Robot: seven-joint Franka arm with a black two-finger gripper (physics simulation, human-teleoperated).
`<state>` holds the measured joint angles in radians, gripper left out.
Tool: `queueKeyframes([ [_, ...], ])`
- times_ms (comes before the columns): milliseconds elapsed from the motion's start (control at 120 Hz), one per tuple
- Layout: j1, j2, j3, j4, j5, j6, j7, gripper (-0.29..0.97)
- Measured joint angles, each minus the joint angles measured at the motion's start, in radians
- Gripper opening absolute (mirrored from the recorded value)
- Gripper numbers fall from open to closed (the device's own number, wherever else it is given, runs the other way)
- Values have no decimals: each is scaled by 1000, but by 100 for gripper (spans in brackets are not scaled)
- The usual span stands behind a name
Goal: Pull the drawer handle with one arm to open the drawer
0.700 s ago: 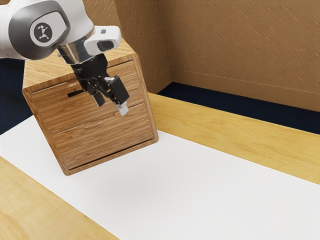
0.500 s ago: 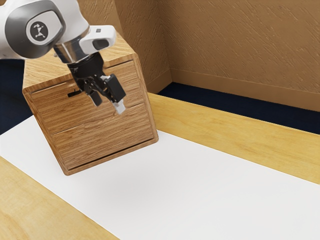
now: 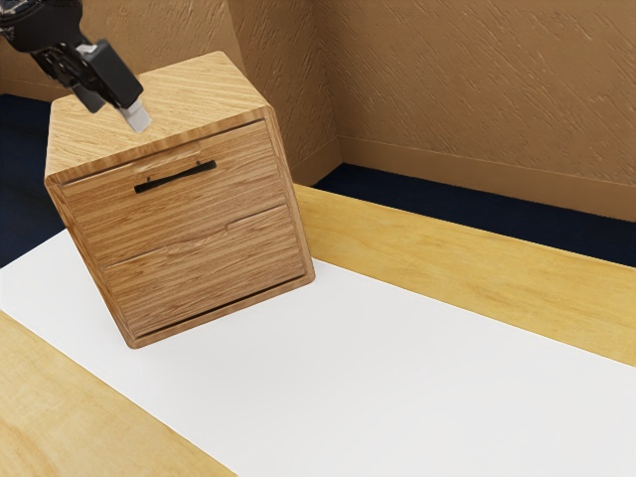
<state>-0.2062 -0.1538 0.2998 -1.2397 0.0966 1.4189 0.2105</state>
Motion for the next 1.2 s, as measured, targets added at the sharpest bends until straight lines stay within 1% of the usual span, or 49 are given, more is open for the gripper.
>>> queueKeyframes([
  [50, 19, 3, -12, 0, 10, 0, 10, 68],
  [92, 125, 9, -96, 0, 16, 7, 26, 68],
  [133, 210, 16, -184, -1, 21, 19, 48, 68],
  [258, 389, 21, -435, -4, 29, 63, 140, 68],
  [317, 432, 20, -485, -6, 35, 79, 183, 68],
  [350, 449, 17, -501, -11, 24, 77, 207, 68],
  [417, 457, 15, -519, -16, 7, 69, 249, 68],
  [492, 459, 20, -523, -18, 4, 61, 288, 68],
  [667, 460, 16, -527, -18, 75, 25, 363, 68],
  [833, 459, 13, -547, -24, 109, -21, 387, 64],
  [867, 459, -13, -550, -45, 113, -23, 390, 63],
  [900, 461, -66, -552, -97, 114, -12, 394, 62],
  [942, 460, -112, -553, -152, 113, 4, 400, 61],
  [992, 462, -134, -554, -190, 111, 25, 407, 60],
  [1100, 464, -147, -554, -222, 76, 57, 415, 57],
  [1200, 466, -136, -556, -240, 45, 92, 406, 58],
])
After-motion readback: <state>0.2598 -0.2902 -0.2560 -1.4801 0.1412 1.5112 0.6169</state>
